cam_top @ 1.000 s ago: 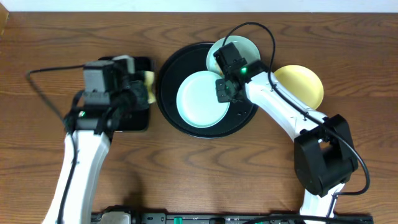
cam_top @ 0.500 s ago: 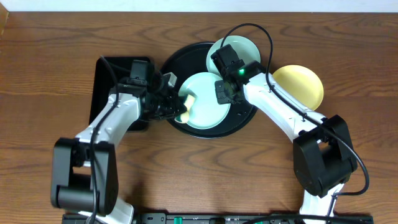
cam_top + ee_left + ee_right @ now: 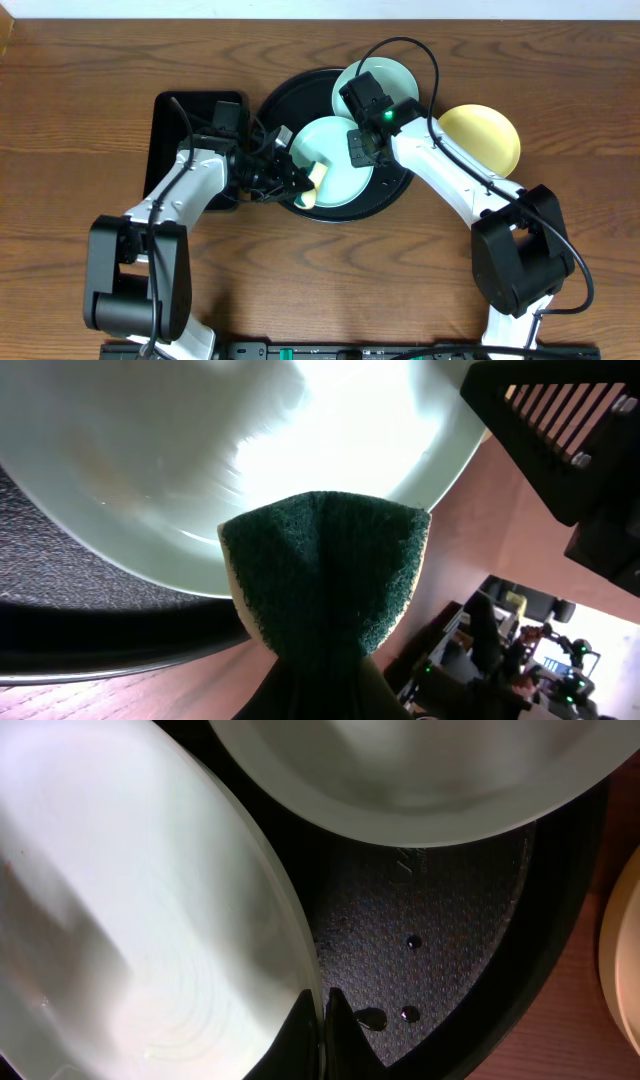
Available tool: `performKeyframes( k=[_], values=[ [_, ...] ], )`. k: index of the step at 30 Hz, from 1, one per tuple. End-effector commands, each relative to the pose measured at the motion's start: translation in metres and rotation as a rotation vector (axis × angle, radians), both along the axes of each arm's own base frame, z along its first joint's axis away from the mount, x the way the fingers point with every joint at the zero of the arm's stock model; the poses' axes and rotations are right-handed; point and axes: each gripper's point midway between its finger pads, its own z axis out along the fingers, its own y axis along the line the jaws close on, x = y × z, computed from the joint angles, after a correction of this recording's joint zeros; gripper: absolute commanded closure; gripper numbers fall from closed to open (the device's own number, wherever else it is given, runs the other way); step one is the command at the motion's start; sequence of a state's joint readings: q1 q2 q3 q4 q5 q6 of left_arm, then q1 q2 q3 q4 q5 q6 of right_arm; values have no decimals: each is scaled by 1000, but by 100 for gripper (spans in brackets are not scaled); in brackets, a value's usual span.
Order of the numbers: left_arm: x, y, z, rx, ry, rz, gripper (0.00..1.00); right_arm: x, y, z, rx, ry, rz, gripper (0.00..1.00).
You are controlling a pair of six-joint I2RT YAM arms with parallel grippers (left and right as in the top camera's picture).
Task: Clean dirty plates on tray and stack at the side
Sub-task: 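Scrub the green plate again with the sponge in the left gripper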
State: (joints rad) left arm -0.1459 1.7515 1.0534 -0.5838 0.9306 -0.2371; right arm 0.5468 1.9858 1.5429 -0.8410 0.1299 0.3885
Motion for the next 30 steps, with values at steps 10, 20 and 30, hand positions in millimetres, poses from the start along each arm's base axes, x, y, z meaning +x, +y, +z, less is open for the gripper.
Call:
performKeyframes(
  k=[10,20,30],
  values=[
    [11,-4,-44,-18,99,30,92,3,-4,1,-18,-10,-3,99],
    [28,10,-60,113,15,63,92,2,-4,1,-19,-10,-1,99],
    [47,8,-55,95,-85,70,92,2,-4,0,-19,-8,0,99]
  ],
)
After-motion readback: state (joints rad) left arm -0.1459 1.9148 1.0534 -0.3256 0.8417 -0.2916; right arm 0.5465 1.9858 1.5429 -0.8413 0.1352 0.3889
